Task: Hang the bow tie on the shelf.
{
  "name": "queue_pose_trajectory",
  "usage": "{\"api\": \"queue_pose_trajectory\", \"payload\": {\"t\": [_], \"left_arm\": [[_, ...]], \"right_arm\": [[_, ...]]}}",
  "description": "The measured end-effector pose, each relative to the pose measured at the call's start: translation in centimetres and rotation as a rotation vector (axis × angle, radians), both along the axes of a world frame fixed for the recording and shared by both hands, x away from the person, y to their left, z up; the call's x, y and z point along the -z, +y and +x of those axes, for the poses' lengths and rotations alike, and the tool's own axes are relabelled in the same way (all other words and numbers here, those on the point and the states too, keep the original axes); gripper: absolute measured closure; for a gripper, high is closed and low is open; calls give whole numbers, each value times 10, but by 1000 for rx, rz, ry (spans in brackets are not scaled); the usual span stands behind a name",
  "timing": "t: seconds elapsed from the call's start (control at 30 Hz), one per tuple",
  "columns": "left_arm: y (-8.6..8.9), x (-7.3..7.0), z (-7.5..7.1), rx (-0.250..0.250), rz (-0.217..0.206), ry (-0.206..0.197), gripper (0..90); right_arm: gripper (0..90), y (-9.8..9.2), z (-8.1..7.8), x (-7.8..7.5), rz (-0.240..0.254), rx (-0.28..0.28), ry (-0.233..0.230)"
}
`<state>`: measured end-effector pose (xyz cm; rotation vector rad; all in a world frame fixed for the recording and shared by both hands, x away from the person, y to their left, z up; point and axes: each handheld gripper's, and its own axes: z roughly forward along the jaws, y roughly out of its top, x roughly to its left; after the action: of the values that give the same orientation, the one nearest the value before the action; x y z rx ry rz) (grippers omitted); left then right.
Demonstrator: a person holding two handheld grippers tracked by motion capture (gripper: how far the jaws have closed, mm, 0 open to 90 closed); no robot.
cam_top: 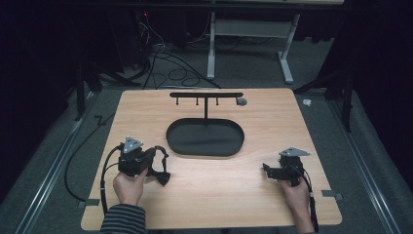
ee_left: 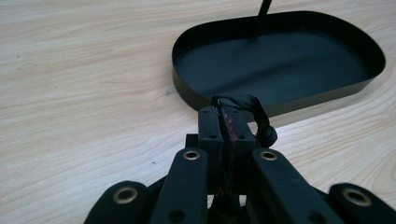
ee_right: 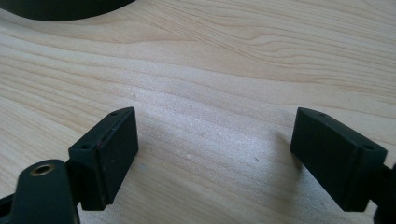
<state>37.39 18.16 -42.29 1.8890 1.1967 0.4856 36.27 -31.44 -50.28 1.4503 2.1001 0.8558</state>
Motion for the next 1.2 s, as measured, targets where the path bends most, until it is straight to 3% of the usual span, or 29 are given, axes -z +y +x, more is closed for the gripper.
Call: {"api": "queue_pose_trajectory", "payload": {"t": [0.53,1.2], "left_arm": [[-19,-20,2,71,-15,-31,876],[-57,-42,24,170,-6,-57,875]], "right_arm": [[162,0,0,0,-1,-1,-1],[162,0,0,0,0,-4,2]]}}
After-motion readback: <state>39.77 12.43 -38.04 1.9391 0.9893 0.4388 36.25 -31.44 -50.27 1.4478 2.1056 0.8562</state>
